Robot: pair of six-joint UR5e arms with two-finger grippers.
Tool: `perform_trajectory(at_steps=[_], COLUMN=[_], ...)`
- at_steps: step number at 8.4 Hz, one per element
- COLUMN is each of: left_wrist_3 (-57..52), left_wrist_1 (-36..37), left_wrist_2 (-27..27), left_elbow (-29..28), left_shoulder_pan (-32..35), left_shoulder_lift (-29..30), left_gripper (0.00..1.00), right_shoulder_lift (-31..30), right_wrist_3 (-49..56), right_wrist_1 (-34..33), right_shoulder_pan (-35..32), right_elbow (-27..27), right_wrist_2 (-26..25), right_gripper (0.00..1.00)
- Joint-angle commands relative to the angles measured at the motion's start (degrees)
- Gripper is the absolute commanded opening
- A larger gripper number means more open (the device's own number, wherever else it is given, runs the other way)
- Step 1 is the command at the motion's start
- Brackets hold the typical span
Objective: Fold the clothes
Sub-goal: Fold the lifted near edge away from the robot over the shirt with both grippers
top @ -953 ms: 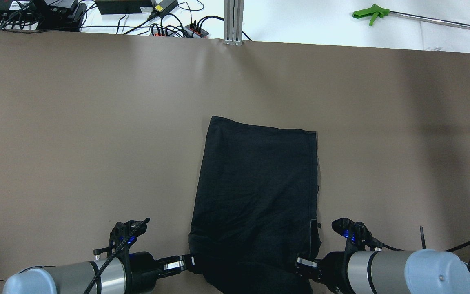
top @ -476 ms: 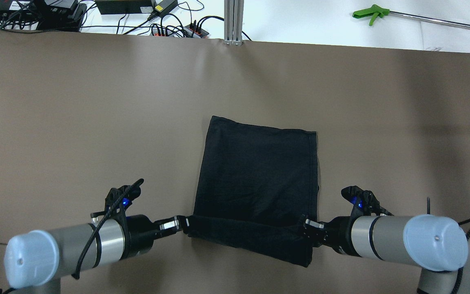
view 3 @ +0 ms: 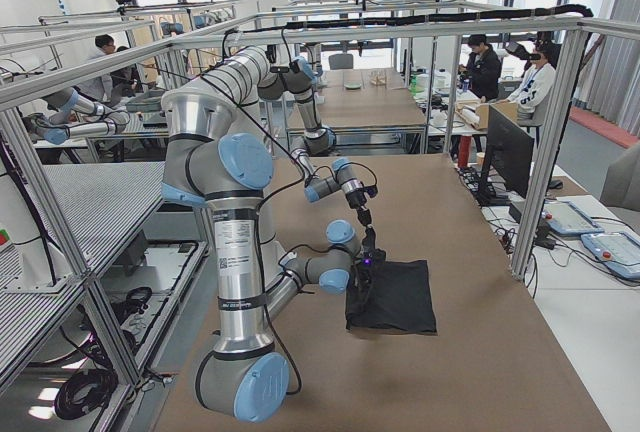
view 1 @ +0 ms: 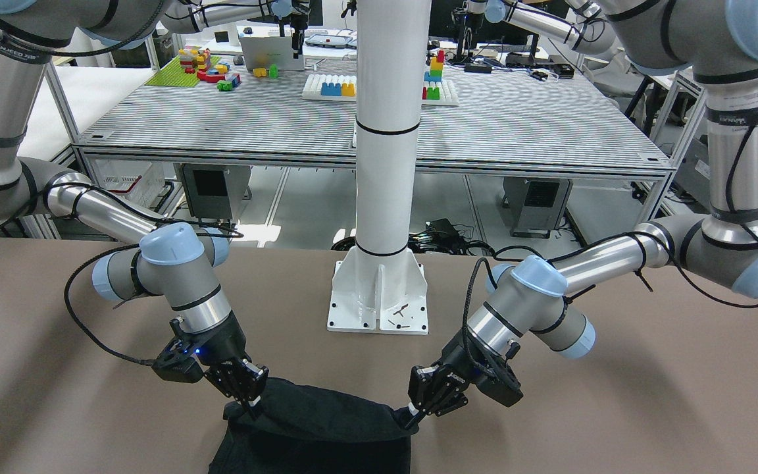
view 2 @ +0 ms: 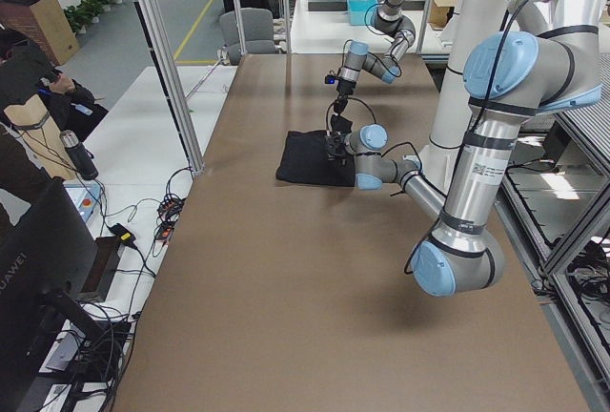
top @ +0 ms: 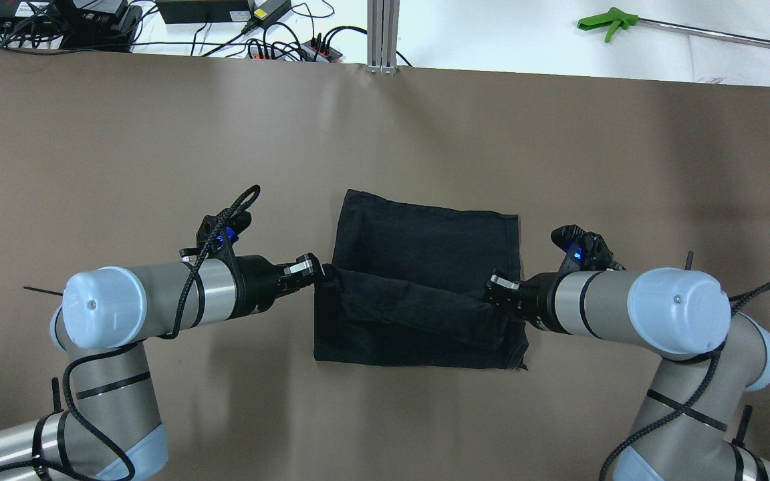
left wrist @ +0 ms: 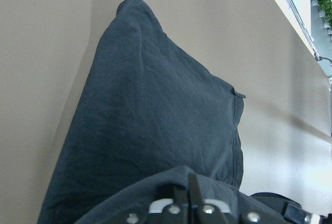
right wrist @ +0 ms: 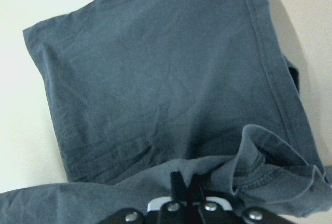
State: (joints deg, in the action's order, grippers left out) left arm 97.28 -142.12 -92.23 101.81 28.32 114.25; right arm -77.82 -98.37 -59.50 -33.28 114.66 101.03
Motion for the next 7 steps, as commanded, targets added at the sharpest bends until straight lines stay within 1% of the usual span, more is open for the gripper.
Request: perform_trajectory(at_steps=[1, 2, 3, 4, 5, 6, 7], left_wrist_3=[-0.25, -0.33, -0.33, -0.33, -0.25, 0.28, -0.42], left_wrist_1=[-0.09, -0.09, -0.17, -0.17, -0.09, -0.17, -0.17], left_wrist_2=[-0.23, -0.14, -0.05, -0.05, 0.3, 0.47, 0.56], left_elbow=[-4.84, -7.04, -9.67, -11.0, -11.1, -11.62, -11.72], left_shoulder_pan=[2.08, 2.26, 2.35, 2.35, 2.35, 2.35, 2.53], left_shoulder_lift=[2.89, 4.73, 6.58, 7.64, 8.17, 8.44, 8.44], left_gripper=[0.0, 0.0, 0.0, 0.0, 0.0, 0.12, 0.77], right_shoulder_lift=[4.85, 5.39, 5.4, 6.44, 6.63, 6.71, 6.72], right_wrist_3=[0.54, 2.89, 3.44, 3.27, 3.09, 3.18, 3.18], right_wrist_1=[-0.35, 0.25, 0.26, -0.17, -0.27, -0.35, -0.35], right_shoulder_pan=[-1.78, -1.78, -1.87, -1.87, -1.87, -2.13, -3.27], right_elbow=[-8.7, -11.18, -11.47, -11.38, -11.47, -11.38, -11.38], right_wrist_2=[-1.09, -2.06, -3.55, -3.65, -3.65, -3.65, -3.13], right_gripper=[0.0, 0.0, 0.0, 0.0, 0.08, 0.93, 0.95])
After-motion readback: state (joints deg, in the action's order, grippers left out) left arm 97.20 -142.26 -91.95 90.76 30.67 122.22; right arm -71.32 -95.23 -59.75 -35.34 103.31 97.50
